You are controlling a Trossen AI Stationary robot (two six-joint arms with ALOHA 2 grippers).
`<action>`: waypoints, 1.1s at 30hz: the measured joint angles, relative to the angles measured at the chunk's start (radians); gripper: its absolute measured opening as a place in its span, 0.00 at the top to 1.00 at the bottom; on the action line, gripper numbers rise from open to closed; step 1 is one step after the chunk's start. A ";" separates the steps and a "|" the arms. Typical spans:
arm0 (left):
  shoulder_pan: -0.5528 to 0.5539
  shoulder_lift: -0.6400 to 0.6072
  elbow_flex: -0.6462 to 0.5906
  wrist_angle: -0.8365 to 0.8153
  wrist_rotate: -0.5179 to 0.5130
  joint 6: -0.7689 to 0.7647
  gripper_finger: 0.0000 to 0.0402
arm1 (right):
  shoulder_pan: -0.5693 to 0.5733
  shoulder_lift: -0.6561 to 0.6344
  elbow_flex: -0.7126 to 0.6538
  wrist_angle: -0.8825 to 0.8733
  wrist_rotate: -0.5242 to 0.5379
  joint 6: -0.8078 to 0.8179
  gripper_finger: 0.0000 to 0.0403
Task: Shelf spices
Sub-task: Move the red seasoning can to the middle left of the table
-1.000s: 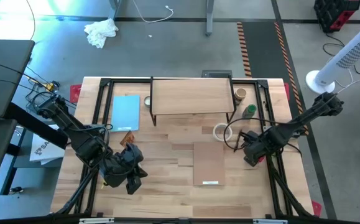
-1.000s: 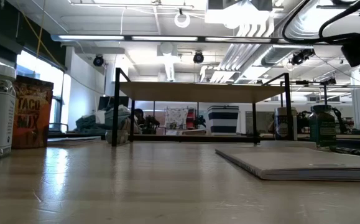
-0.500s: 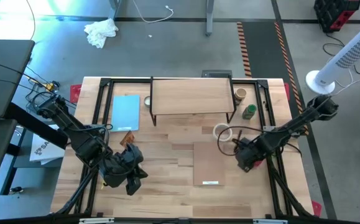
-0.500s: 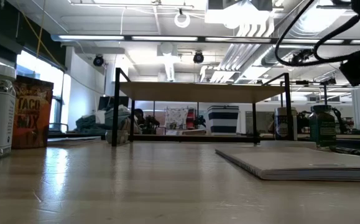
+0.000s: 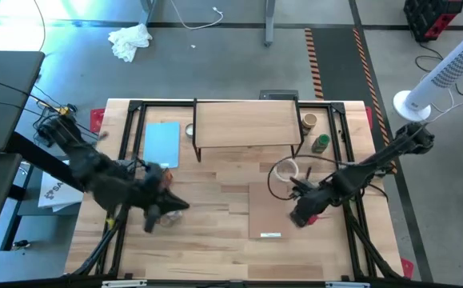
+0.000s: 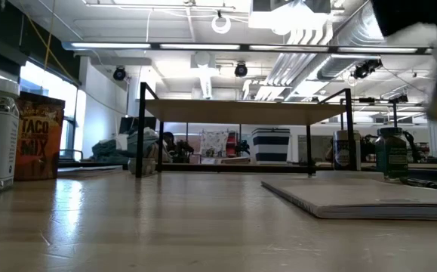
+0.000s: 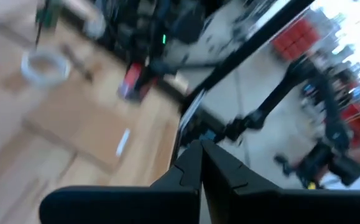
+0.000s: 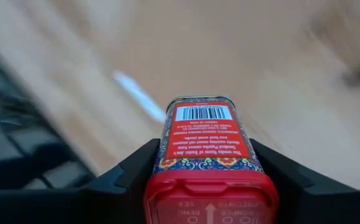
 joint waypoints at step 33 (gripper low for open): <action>-0.008 -0.280 0.000 0.189 0.137 0.555 1.00 | -0.463 1.124 1.182 -0.002 -0.225 -0.583 0.51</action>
